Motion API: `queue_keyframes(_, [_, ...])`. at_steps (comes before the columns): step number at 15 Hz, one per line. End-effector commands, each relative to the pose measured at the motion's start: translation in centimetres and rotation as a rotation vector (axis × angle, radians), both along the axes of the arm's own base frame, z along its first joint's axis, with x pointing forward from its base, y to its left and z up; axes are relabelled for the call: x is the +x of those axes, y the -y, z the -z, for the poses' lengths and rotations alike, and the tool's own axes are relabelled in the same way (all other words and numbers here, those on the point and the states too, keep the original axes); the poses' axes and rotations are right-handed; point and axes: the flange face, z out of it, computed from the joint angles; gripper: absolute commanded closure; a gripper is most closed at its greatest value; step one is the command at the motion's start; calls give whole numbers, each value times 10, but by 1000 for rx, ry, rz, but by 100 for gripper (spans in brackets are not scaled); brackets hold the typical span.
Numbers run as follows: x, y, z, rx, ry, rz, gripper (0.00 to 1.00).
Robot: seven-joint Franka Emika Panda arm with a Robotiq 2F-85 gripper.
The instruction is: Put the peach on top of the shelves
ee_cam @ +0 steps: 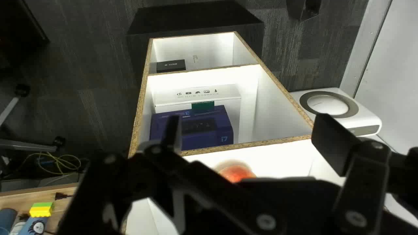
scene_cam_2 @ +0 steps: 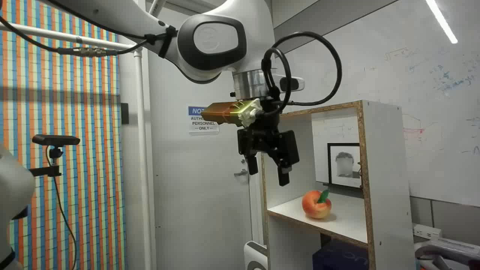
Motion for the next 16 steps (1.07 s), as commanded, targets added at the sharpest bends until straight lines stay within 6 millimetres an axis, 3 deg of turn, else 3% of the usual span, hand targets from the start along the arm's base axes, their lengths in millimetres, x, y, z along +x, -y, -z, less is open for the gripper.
queue_keyframes(1, [1, 1, -3, -2, 4, 0, 0])
queue_keyframes(3, [2, 2, -9, -5, 16, 2, 0])
queue_keyframes(4, [0, -1, -3, -49, 27, -50, 0])
queue_keyframes(12, [30, -7, 103, -70, 244, -139, 0])
queue_keyframes(16, [53, -14, 118, 19, 311, -158, 0])
